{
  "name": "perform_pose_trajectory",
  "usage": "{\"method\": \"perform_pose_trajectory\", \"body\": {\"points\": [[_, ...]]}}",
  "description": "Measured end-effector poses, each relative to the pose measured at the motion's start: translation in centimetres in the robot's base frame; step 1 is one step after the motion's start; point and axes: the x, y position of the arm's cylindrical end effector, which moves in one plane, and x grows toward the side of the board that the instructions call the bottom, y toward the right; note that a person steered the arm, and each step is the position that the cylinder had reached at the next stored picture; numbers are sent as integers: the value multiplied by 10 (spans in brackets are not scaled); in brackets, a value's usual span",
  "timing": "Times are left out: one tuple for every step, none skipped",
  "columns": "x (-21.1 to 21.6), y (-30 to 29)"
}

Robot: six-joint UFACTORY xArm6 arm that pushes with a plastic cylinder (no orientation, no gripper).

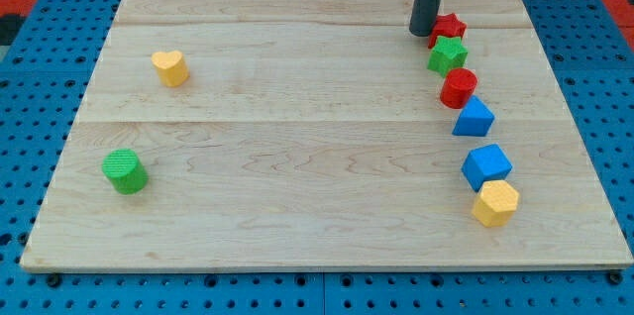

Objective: Push the yellow heart above the red star

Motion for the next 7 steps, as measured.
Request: {"method": "perform_pose_trajectory", "body": {"points": [[-27,-44],[5,-147],[-7,-294],[-49,-383],[45,-406],[64,-366],[63,-308]]}}
